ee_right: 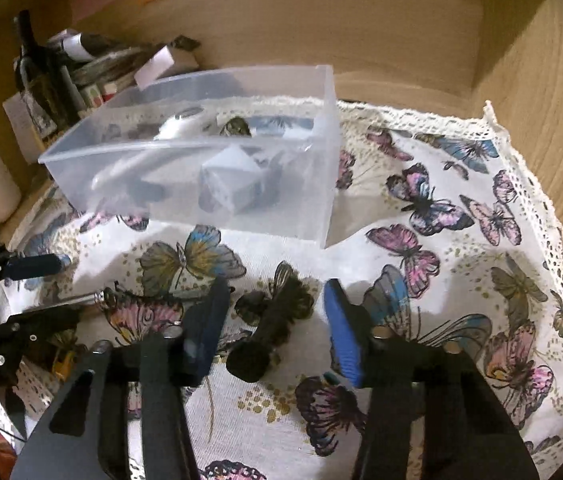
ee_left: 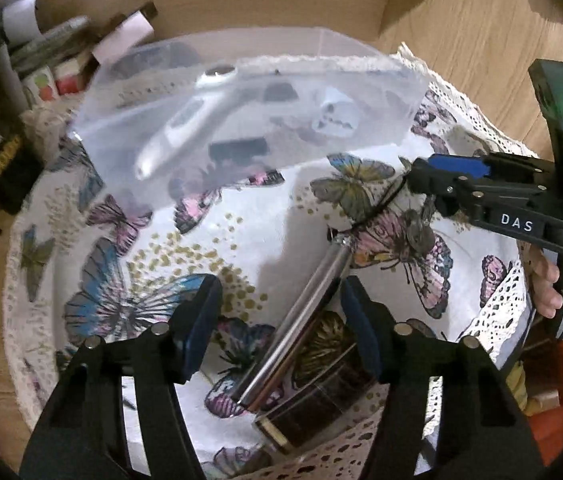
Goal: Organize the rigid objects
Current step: 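Grasp the silver metal tube with the left tool while the right tool grasps the black cylindrical piece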
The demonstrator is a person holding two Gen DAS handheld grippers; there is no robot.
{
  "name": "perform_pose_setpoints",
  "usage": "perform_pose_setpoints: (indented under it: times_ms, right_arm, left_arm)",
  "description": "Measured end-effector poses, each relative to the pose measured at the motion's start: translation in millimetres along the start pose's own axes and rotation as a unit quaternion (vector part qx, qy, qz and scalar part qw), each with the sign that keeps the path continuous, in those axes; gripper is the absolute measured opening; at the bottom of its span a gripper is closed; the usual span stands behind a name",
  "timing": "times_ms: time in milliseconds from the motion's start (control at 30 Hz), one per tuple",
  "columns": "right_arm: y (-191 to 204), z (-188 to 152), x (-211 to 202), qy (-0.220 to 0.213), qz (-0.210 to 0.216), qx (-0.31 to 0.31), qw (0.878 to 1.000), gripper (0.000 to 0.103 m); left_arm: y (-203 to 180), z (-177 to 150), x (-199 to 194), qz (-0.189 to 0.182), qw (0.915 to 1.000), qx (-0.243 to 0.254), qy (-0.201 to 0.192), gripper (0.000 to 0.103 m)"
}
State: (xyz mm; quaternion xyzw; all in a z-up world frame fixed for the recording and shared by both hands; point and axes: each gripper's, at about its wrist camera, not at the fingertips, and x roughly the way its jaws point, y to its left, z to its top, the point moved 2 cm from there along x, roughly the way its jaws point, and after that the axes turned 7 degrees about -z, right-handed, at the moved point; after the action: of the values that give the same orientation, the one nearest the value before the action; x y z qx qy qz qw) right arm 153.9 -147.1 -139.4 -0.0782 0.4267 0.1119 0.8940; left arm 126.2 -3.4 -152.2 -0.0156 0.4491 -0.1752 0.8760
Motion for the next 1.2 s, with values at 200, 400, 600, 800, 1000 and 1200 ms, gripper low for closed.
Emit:
perform_pose_setpoints:
  times_ms: [200, 400, 600, 800, 1000, 1200]
  right_arm:
    - [-0.4, -1.9, -3.8, -0.010, -0.001, -0.005, 1.000, 0.024]
    - [-10.5, 2.7, -19.0, -0.038, 0.006, 0.014, 0.999, 0.024]
    - [-12.2, 11.9, -40.2, -0.073, 0.004, 0.025, 0.997, 0.024]
    - [-13.6, 22.2, -60.2, -0.112, 0.002, 0.029, 0.993, 0.024]
    - [-13.2, 37.0, -80.7, -0.150, 0.007, 0.030, 0.988, 0.024]
    - [-9.9, 55.2, -96.2, -0.185, 0.008, 0.021, 0.982, 0.024]
  left_arm:
    - [-3.8, -1.1, -3.0, 0.010, 0.9997, 0.020, -0.011, 0.019]
    - [-0.4, -1.3, -8.7, 0.012, 0.9997, 0.013, -0.018, 0.015]
    - [-0.5, 3.1, -35.1, 0.022, 0.9978, 0.015, -0.060, 0.015]
    - [0.0, 18.1, -64.1, 0.028, 0.9936, 0.008, -0.109, 0.015]
    - [-1.3, 36.7, -89.6, 0.024, 0.9870, 0.006, -0.159, 0.015]
    - [-0.3, 59.7, -111.2, 0.030, 0.9797, 0.008, -0.198, 0.015]
